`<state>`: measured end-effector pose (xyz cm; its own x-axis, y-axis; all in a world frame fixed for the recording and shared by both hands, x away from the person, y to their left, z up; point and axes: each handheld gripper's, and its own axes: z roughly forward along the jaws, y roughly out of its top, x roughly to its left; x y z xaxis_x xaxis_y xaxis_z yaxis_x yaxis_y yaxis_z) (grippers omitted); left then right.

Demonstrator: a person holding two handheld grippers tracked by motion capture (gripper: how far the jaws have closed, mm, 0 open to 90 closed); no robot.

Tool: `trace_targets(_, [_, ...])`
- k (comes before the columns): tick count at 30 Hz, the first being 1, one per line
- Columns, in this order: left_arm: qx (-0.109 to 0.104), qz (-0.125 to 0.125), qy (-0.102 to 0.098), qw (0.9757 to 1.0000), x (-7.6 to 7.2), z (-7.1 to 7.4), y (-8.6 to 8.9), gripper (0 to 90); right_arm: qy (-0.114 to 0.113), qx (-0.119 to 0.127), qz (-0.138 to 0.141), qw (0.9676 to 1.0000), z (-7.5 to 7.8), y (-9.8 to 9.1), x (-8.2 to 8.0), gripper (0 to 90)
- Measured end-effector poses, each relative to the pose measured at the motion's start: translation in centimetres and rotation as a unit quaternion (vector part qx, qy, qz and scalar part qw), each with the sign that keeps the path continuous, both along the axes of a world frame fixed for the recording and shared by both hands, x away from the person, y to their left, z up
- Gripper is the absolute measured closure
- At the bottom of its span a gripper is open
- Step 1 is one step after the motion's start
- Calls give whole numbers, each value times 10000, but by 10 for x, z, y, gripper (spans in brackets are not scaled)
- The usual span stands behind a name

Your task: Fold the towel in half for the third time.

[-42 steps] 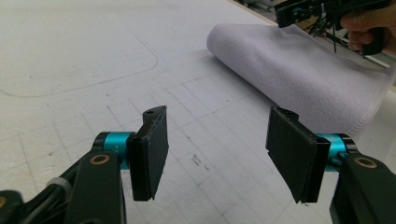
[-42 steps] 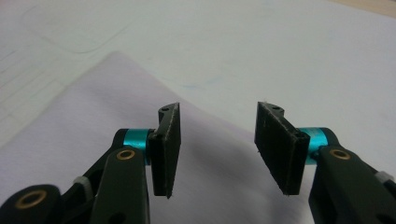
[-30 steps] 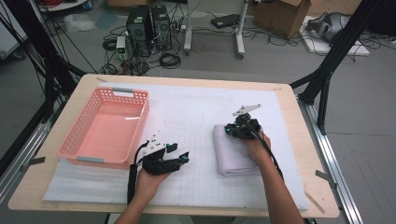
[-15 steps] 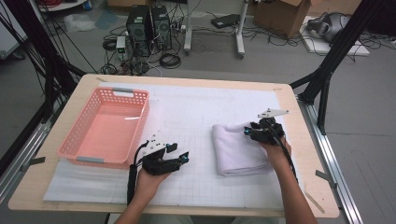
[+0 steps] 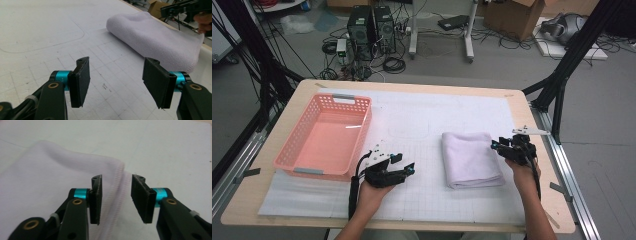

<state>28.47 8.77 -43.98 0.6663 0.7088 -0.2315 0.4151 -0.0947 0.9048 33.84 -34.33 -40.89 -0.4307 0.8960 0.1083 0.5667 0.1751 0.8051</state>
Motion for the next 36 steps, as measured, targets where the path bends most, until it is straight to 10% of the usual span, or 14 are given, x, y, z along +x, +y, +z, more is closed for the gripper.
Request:
trace_targets(5, [9, -7, -8, 10000, 0, 0, -1, 392, 453, 57, 267, 9986, -17, 4, -19, 532])
trace_targets(7, [15, -20, -11, 10000, 0, 0, -1, 392, 698, 254, 374, 9965, -28, 4, -22, 661])
trace_targets(9, [6, -12, -5, 10000, 0, 0, -1, 392, 576, 382, 374, 9969, -29, 2, -27, 812])
trace_targets(14, [13, -4, -5, 10000, 0, 0, -1, 392, 143, 39, 65, 9999, -11, -3, -39, 828])
trace_targets(17, [11, -19, -15, 10000, 0, 0, -1, 392, 503, -45, 80, 9987, -20, -3, -37, 677])
trace_targets(22, [-11, -5, -49, 10000, 0, 1, 0, 391, 87, -204, -152, 9996, -12, -5, -47, 560])
trace_targets(25, [-13, -34, -74, 10000, 0, 0, 0, 389, -304, -116, 173, 9993, -3, -4, -56, 606])
trace_targets(30, [-14, -55, -108, 9999, 0, 1, -1, 385, -54, -286, 872, 9958, -18, 5, -67, 664])
trace_targets(36, [-99, -80, -141, 9998, 0, 1, 0, 380, -144, -660, 891, 9937, -30, -8, -91, 658])
